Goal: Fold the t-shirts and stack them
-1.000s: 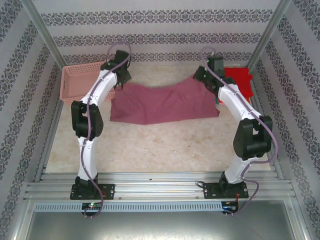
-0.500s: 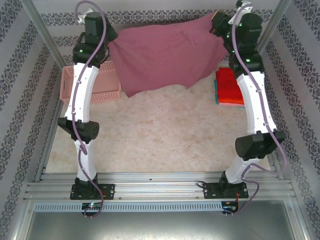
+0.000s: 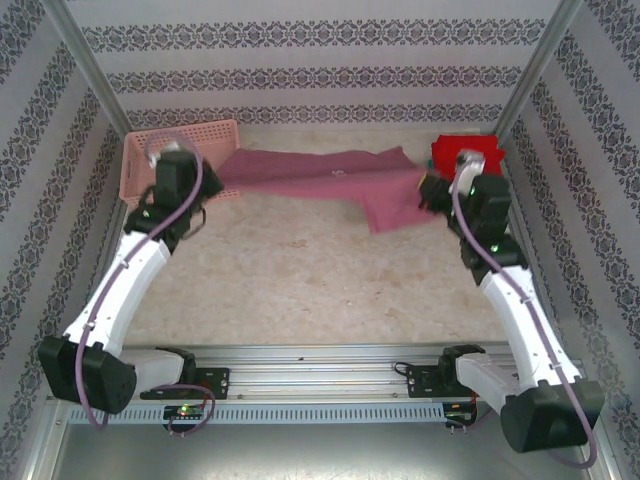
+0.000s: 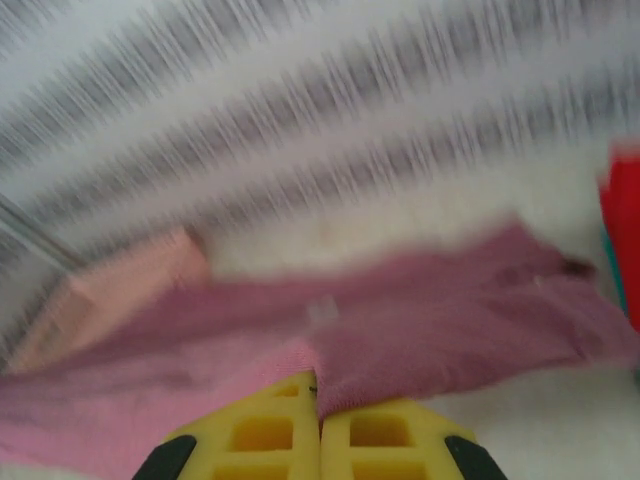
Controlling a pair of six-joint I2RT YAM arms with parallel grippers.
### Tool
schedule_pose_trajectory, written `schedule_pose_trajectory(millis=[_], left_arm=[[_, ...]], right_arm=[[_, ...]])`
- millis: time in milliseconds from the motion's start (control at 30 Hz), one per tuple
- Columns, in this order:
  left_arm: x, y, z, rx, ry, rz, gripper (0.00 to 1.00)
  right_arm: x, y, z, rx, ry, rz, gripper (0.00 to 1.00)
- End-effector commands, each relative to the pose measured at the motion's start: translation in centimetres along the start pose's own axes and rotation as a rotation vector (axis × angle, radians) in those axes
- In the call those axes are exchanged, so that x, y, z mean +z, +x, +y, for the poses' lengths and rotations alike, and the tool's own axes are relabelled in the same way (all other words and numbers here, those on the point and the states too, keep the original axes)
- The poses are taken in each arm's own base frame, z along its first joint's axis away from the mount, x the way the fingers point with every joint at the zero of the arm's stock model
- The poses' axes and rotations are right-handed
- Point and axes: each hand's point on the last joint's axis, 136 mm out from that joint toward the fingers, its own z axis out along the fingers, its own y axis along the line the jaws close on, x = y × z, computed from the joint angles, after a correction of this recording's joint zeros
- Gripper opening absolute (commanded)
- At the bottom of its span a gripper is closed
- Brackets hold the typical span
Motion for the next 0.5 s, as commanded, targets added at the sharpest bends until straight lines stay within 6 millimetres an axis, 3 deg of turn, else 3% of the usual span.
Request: schedule_pose_trajectory(millis=[0, 33, 133, 333, 467], left_arm=[[0.9, 5.3, 3.0, -0.115, 0.007, 0.081, 0.0], [1.7, 7.6, 4.9, -0.138, -0.031, 0.122, 0.0], [3.3, 12.1, 9.0, -0.19, -0.108, 0.178, 0.0], [5.4, 15.8, 13.6, -0.225, -0.218, 0.183, 0.0], [5.5, 17.5, 15.3, -0.236, -0.274, 0.214, 0.01]], right_arm=[[-0.3, 7.1, -2.1, 0.126, 0.007, 0.138, 0.0], [-0.2, 9.2, -3.0, 0.159, 0.028, 0.18, 0.0], [0.0, 13.8, -5.3, 0.255, 0.093, 0.269, 0.0], [0.3, 18.4, -7.9, 0.339, 0.235, 0.398, 0.0], [-0.2, 19.6, -9.5, 0.34, 0.334, 0.448, 0.0]])
